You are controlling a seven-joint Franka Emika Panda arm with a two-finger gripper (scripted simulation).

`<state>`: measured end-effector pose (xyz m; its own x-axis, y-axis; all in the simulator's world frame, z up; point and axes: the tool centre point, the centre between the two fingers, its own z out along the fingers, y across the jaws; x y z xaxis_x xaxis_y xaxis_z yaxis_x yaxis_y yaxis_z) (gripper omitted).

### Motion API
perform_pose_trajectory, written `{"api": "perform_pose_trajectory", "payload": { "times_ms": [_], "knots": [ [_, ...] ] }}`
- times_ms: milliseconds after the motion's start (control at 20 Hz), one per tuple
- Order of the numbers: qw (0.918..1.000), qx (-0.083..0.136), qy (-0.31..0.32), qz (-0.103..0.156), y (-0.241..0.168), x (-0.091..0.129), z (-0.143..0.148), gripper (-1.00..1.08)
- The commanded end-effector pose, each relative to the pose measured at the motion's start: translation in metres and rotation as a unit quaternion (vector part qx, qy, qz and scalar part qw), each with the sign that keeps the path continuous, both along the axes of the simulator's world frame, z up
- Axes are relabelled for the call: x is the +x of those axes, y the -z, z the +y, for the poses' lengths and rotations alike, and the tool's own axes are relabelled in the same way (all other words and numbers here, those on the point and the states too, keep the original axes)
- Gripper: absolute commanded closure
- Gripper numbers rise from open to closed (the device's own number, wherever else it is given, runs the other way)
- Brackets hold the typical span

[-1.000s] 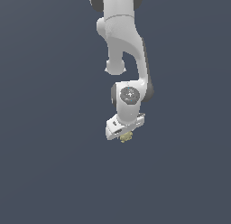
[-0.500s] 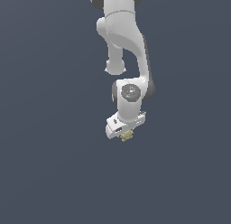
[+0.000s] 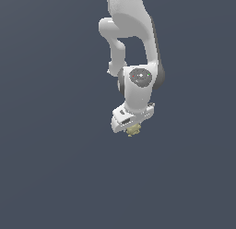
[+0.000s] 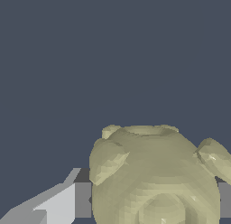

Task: Pick up the object and move it to a goal position.

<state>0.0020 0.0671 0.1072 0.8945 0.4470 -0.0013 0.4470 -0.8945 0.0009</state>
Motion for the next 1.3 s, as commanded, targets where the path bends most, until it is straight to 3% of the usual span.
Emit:
{"api": "perform_pose_trajectory", "payload": {
  "times_ms": [0,1250],
  "knots": [
    [1.0000,0.000,0.000,-0.001,-0.023,-0.006,0.006,1.08],
    [1.0000,0.000,-0.001,0.000,-0.304,-0.076,0.085,1.08]
  ]
}}
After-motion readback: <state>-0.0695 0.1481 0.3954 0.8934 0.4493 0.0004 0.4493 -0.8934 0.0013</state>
